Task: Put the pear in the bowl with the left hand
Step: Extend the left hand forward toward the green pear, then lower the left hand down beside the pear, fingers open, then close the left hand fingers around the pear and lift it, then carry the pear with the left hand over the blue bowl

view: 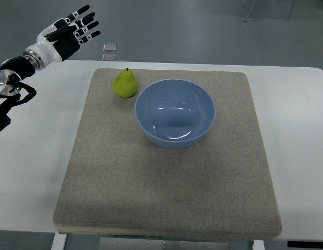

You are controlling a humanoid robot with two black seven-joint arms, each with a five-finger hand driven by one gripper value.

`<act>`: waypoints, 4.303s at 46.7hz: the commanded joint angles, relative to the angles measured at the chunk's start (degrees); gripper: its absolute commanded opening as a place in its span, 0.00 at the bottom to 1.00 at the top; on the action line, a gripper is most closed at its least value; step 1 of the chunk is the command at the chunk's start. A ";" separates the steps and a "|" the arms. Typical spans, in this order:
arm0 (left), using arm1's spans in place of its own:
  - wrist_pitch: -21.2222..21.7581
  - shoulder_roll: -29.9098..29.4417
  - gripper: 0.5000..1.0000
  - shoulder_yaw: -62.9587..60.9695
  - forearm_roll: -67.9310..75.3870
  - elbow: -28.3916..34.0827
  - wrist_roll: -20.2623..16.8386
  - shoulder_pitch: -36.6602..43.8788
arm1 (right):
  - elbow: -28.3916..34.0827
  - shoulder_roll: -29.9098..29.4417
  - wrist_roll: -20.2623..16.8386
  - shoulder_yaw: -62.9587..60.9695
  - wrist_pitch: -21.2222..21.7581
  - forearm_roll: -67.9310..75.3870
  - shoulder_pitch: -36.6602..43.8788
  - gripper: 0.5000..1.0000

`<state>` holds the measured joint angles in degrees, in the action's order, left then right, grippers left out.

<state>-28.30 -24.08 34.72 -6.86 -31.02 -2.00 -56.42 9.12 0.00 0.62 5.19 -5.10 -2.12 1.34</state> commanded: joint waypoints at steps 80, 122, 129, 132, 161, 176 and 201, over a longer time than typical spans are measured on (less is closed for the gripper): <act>-3.78 -3.87 0.99 -3.07 80.06 -5.98 -4.94 -9.23 | 0.02 0.00 0.00 0.00 0.00 0.01 0.07 0.85; 13.71 9.14 0.97 -12.22 94.04 -1.67 -5.38 -6.69 | 0.02 0.00 0.00 0.00 0.00 0.01 0.07 0.85; 13.80 9.14 0.86 -12.31 94.04 -1.58 -5.38 -6.51 | 0.02 0.00 0.00 0.00 0.00 0.01 -0.02 0.85; 13.71 9.05 0.64 -12.31 94.04 -1.58 -5.38 -6.34 | 0.02 0.00 0.00 0.00 0.00 0.01 -0.02 0.85; 13.18 -2.19 0.00 -9.15 92.02 -11.68 -5.73 -9.32 | 0.02 0.00 0.00 0.00 0.00 0.01 -0.02 0.85; 12.13 -8.97 0.00 -7.12 84.90 -27.15 -6.88 -9.15 | 0.02 0.00 0.00 0.00 0.00 0.01 -0.02 0.85; 8.35 -1.32 0.00 -10.02 94.39 -35.60 -6.96 -10.91 | 0.02 0.00 0.00 0.00 0.00 0.01 -0.02 0.85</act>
<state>-19.94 -26.64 25.37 86.53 -66.65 -8.97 -67.41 9.11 0.00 0.62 5.21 -5.10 -2.12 1.35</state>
